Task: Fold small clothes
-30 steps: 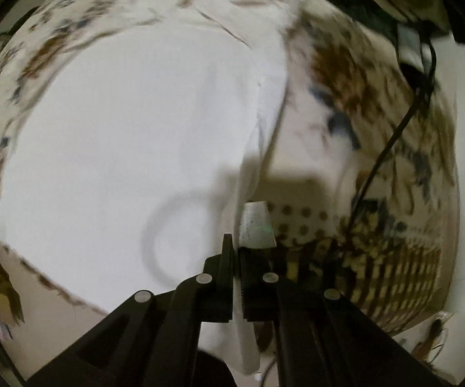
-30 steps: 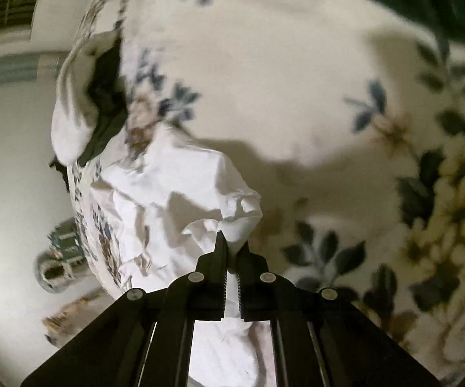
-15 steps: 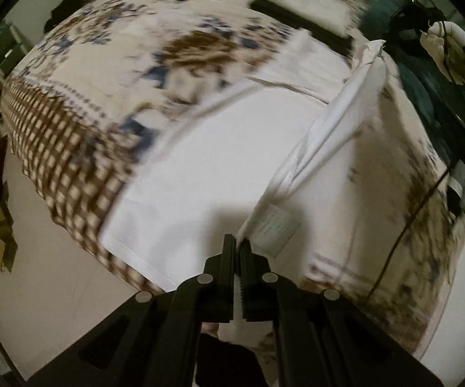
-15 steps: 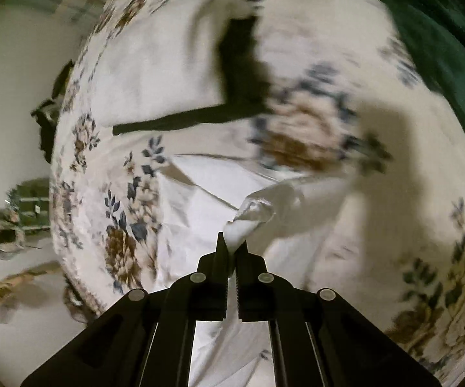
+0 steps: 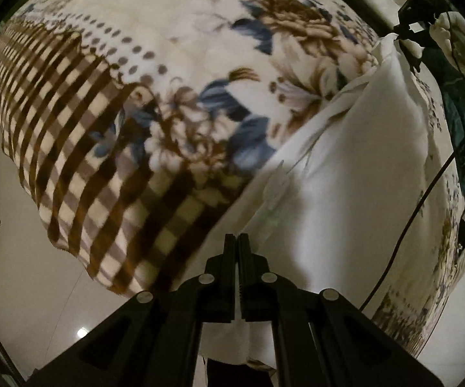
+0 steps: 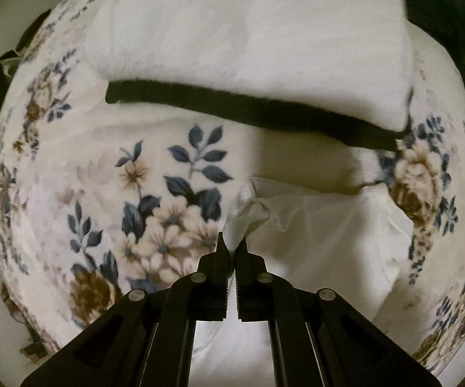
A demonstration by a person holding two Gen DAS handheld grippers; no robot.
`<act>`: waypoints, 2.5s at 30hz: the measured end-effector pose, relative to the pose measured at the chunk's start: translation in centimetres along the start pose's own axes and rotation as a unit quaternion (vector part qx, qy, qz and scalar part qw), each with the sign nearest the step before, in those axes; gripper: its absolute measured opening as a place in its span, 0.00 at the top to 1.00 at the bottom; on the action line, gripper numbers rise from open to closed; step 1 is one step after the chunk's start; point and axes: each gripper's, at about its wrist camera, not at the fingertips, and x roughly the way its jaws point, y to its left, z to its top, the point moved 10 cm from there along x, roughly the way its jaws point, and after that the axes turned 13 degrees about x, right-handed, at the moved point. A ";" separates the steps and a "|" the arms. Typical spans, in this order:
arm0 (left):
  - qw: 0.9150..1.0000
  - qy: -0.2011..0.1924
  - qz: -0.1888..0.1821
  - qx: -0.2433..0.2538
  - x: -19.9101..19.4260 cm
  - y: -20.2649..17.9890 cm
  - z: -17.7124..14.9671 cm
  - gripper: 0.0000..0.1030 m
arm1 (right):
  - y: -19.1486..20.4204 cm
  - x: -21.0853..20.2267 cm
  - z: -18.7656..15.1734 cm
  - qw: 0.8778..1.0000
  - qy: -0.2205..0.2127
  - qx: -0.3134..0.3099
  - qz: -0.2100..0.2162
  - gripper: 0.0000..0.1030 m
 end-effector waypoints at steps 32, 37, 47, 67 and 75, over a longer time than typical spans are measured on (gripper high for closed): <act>0.998 0.064 0.005 0.016 -5.2 4.1 -2.9 0.85 | -19.7 -1.6 -32.7 0.980 0.101 0.089 0.148 0.43; 0.998 -0.021 -0.030 0.046 -9.9 0.0 7.1 0.48 | -22.4 -3.2 -27.4 0.970 0.051 0.154 0.179 0.31; 0.977 -0.031 -0.099 0.187 2.9 -17.2 32.4 0.45 | -23.5 -1.8 -11.1 0.954 -0.025 0.231 0.187 0.31; 0.951 0.029 -0.195 0.237 5.7 -19.0 37.7 0.33 | -23.8 -0.8 -8.1 0.932 0.004 0.294 0.214 0.47; 0.954 0.029 -0.230 0.193 -0.8 -13.9 30.3 0.33 | -25.4 -4.0 -20.2 0.932 0.036 0.268 0.243 0.37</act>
